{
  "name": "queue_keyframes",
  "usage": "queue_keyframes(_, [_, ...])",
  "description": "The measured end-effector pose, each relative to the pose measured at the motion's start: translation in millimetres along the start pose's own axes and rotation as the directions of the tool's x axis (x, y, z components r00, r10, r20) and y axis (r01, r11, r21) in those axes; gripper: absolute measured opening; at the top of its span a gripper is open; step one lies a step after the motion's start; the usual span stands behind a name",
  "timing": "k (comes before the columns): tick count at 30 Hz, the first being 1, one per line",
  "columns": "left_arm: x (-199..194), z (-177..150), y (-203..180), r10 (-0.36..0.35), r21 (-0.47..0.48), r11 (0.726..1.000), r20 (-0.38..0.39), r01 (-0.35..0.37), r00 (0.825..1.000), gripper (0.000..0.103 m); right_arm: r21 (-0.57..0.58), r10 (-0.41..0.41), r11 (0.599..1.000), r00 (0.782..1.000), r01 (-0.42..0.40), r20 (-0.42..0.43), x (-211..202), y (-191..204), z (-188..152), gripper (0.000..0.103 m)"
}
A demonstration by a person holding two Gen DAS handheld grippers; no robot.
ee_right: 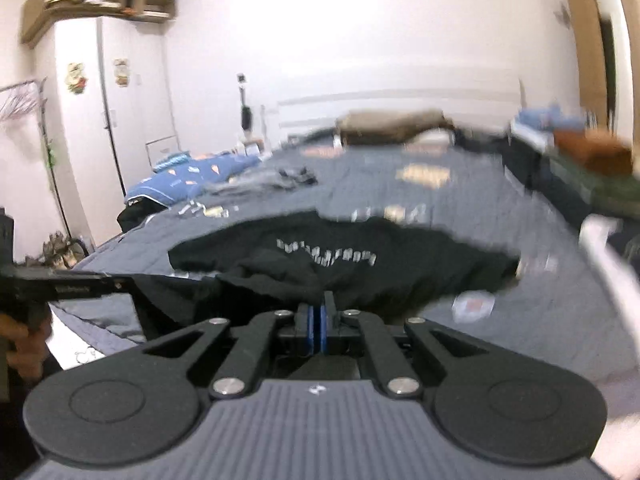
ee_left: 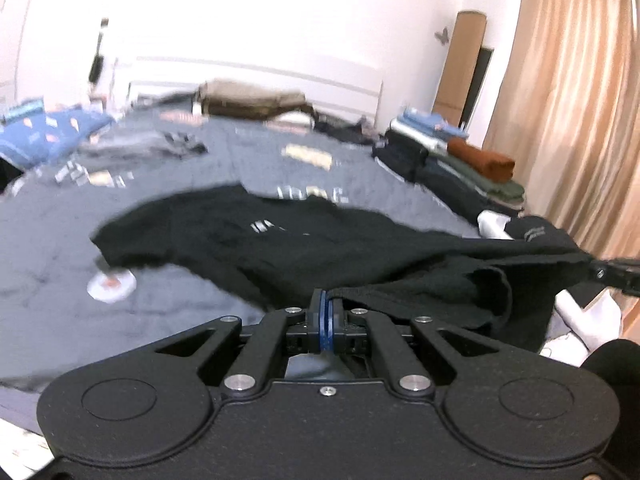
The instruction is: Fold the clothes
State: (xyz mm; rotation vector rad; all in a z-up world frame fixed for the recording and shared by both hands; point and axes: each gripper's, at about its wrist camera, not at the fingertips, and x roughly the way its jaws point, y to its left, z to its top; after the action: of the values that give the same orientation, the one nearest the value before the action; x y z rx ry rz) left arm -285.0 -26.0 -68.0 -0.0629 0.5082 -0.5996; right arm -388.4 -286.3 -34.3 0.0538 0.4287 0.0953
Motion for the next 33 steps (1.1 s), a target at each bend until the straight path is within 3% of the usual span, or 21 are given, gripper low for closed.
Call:
queue_keyframes(2, [-17,5,5,0.024,0.015,1.000,0.007,-0.024,1.000,0.001,-0.077,-0.021,0.997,1.000,0.022,0.013,-12,6,8,0.003])
queue_keyframes(7, [-36,-4,32,0.075,-0.013,0.997,-0.087,-0.076,0.993,0.001,-0.104,0.005,0.994,0.995,-0.015,-0.096,-11,1,3,0.003])
queue_keyframes(11, [-32,-17,24,0.024,0.057,0.998,-0.246,-0.010,0.969,0.002,-0.056,0.072,0.995,0.978,-0.084,-0.196,-1,-7,-10,0.003])
queue_keyframes(13, [-30,-19,13,0.006,0.074,0.997,-0.259,0.014,0.966,0.003,-0.008,0.117,0.992,0.968,-0.122,-0.220,5,-9,-14,0.003])
queue_keyframes(16, [-34,-16,4,-0.023,0.096,0.994,-0.235,0.047,0.972,0.006,0.080,0.181,0.982,0.968,-0.169,-0.174,8,-9,-12,0.003])
queue_keyframes(18, [-39,-14,1,-0.036,0.104,0.993,-0.215,0.059,0.976,0.029,0.115,0.217,0.973,0.965,-0.201,-0.149,8,-11,-7,0.003])
queue_keyframes(19, [-42,-15,0,-0.039,0.110,0.992,-0.199,0.062,0.979,0.051,0.123,0.231,0.969,0.963,-0.215,-0.138,9,-10,-5,0.003])
queue_keyframes(20, [-46,-16,-4,-0.043,0.133,0.989,-0.166,0.065,0.985,0.058,0.132,0.245,0.965,0.961,-0.228,-0.129,11,-10,-3,0.003])
queue_keyframes(21, [-50,-17,-7,-0.048,0.158,0.985,-0.131,0.068,0.990,0.058,0.142,0.265,0.958,0.957,-0.247,-0.122,12,-8,-1,0.003])
queue_keyframes(25, [-42,-26,-40,-0.098,0.221,0.968,-0.102,0.119,0.990,0.057,0.149,0.333,0.937,0.938,-0.317,-0.099,15,2,8,0.003])
queue_keyframes(30, [-21,-37,-80,-0.105,0.343,0.931,-0.086,0.128,0.991,0.053,0.117,0.381,0.921,0.920,-0.370,-0.090,19,18,16,0.003])
queue_keyframes(33, [-8,-43,-98,-0.098,0.410,0.904,-0.077,0.121,0.992,0.043,0.101,0.406,0.912,0.909,-0.397,-0.090,21,25,19,0.003])
